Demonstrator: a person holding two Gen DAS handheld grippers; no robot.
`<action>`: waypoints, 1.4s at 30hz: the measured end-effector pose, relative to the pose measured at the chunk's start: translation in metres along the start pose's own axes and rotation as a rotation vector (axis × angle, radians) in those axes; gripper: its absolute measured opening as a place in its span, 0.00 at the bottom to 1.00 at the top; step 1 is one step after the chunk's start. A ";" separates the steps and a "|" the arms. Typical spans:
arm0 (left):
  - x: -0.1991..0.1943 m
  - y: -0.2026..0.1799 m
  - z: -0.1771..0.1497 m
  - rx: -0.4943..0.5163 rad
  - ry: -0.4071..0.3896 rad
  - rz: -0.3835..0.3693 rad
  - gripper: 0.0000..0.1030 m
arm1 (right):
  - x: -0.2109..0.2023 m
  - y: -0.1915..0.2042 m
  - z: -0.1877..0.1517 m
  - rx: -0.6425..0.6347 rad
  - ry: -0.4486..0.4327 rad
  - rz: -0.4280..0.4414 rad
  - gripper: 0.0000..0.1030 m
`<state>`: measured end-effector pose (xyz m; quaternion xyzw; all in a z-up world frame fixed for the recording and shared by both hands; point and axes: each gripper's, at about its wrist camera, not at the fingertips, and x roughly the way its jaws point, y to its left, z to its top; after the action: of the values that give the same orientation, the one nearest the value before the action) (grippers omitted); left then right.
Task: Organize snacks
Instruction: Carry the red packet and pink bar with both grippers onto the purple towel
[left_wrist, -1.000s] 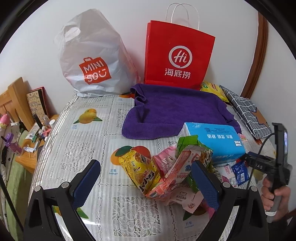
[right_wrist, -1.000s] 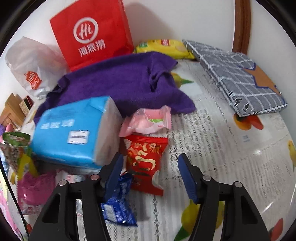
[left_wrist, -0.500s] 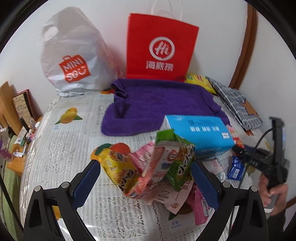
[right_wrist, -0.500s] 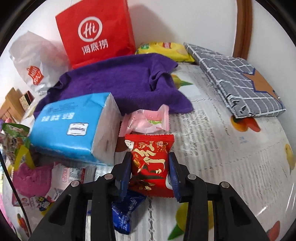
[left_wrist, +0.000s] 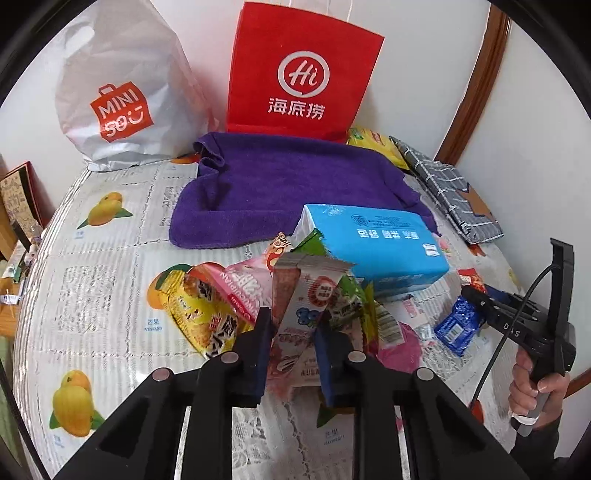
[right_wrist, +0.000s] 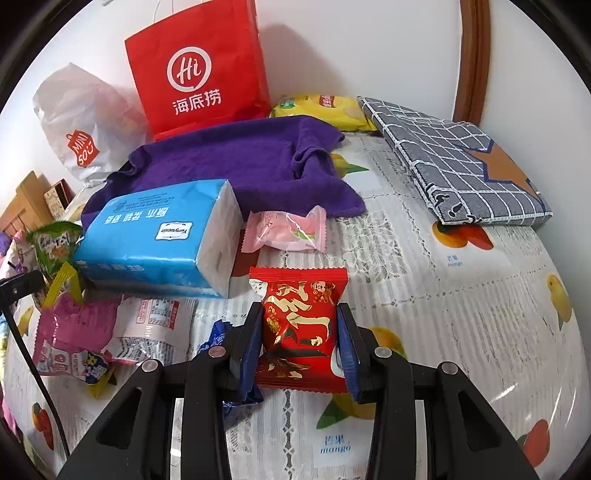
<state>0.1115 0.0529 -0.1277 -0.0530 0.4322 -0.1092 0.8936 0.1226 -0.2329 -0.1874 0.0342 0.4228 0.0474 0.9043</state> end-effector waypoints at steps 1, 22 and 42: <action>-0.003 0.001 -0.001 -0.002 -0.003 0.004 0.20 | -0.002 0.001 -0.001 0.002 -0.004 -0.001 0.37; -0.084 -0.035 -0.013 -0.004 -0.094 -0.060 0.19 | -0.100 0.022 -0.005 -0.008 -0.127 0.016 0.37; -0.092 -0.058 0.033 -0.013 -0.109 -0.108 0.19 | -0.128 0.042 0.037 -0.032 -0.172 0.066 0.37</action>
<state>0.0732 0.0191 -0.0262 -0.0880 0.3799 -0.1512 0.9083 0.0672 -0.2070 -0.0621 0.0376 0.3414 0.0805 0.9357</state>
